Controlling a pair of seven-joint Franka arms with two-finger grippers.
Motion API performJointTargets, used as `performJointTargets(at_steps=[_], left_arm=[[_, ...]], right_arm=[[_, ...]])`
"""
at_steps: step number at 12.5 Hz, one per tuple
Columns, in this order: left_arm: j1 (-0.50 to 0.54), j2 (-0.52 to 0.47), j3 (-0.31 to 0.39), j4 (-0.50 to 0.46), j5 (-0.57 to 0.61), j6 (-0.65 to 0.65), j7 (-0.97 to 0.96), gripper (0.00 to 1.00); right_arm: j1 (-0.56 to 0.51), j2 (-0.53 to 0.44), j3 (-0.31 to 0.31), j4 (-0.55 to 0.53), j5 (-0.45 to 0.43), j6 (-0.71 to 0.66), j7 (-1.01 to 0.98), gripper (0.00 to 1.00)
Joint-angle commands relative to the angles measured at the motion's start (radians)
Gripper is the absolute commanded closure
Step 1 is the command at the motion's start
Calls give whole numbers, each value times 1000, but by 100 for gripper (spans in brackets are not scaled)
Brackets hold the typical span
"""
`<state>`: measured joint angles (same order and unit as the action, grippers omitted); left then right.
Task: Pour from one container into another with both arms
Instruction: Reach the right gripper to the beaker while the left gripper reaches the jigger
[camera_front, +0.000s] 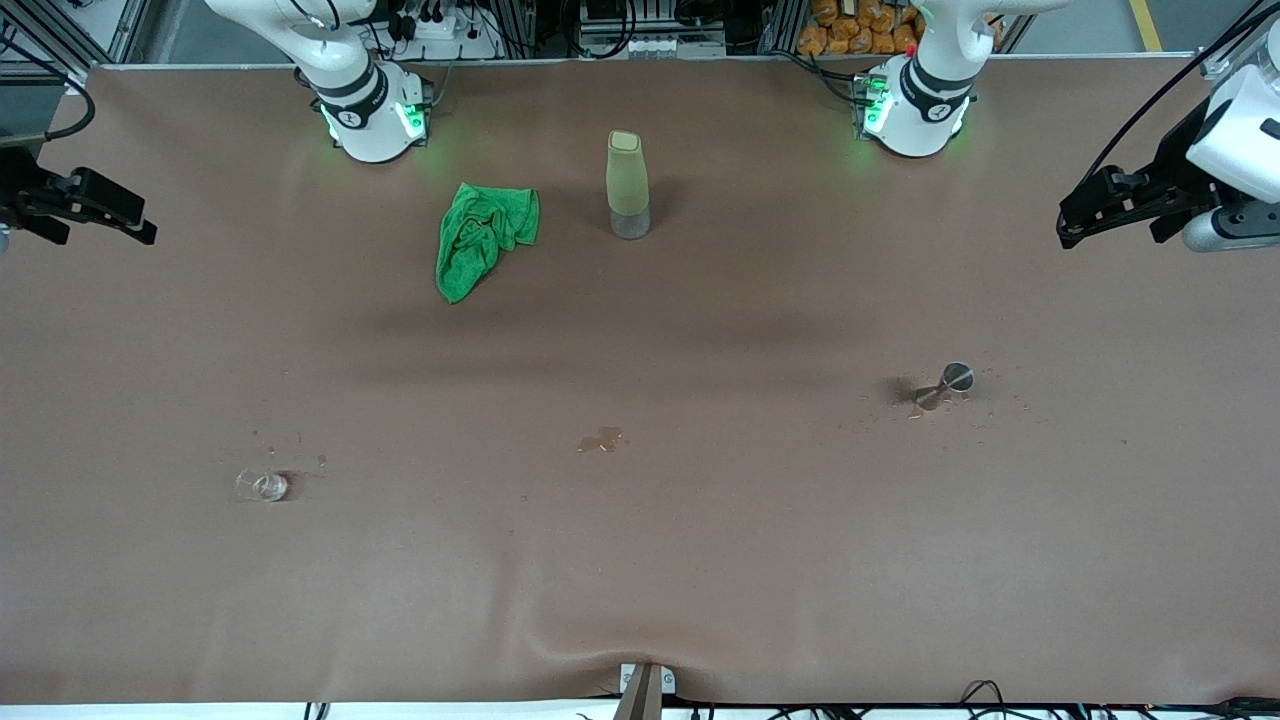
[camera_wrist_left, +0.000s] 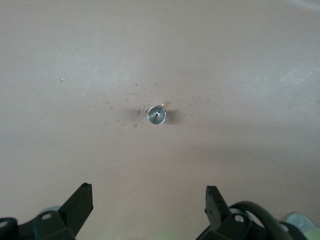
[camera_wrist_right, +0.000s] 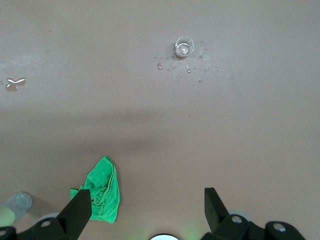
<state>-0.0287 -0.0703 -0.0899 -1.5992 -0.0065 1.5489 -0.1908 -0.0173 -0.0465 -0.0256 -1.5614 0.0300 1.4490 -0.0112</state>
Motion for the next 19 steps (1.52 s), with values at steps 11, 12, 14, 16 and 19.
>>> performJointTargets(at_steps=[11, 12, 14, 16, 19], left_arm=[[94, 29, 2, -94, -151, 59, 377, 0], [120, 29, 1, -117, -188, 77, 419, 0], [136, 26, 1, -175, -234, 158, 529, 0], [156, 38, 2, -215, -318, 215, 632, 0], [254, 133, 1, -223, -484, 197, 912, 0]], right_arm=[[-237, 281, 1, 142, 77, 23, -579, 0], [-277, 312, 1, 150, 108, 49, -672, 0], [-320, 373, 1, 150, 178, 115, -858, 0], [-369, 433, 1, 152, 250, 155, -1057, 0], [-424, 525, 1, 150, 375, 235, -1410, 0]])
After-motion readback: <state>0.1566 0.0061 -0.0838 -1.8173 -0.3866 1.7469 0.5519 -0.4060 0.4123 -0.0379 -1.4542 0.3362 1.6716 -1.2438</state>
